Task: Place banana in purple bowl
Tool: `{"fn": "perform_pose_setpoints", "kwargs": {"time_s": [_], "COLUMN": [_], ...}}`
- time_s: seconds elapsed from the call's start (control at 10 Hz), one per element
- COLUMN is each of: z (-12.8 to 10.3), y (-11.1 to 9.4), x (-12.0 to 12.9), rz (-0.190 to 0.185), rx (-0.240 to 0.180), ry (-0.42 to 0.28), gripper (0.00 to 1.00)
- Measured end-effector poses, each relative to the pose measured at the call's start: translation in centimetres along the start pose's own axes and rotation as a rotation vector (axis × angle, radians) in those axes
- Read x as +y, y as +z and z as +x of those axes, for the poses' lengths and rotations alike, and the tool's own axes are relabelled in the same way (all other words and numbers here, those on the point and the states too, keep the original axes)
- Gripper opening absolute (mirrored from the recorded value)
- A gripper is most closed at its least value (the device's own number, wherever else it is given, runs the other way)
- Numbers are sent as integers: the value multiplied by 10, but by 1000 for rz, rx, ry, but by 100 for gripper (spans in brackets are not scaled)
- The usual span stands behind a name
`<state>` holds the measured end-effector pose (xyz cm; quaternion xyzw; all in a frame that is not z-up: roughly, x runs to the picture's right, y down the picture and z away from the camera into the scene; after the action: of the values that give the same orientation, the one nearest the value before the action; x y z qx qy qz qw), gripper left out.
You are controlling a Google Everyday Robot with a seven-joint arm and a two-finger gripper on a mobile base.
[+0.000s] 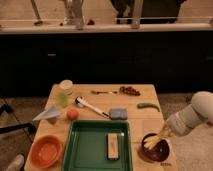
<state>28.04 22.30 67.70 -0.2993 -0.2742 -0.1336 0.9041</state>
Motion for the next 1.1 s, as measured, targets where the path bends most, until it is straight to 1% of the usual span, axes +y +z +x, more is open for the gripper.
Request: {"fn": "perform_pose_setpoints", "kwargs": {"time_s": [0.1,0.3,0.5,0.7,0.8,1.1], "z": [0,0,0,0,0,0], "y": [0,0,0,0,0,0], "x": [0,0,0,0,0,0], "rz": [0,0,0,0,1,1], "rx": [0,0,0,0,0,0], "ry": [0,0,0,0,0,0], "gripper": [22,42,64,78,80,80]}}
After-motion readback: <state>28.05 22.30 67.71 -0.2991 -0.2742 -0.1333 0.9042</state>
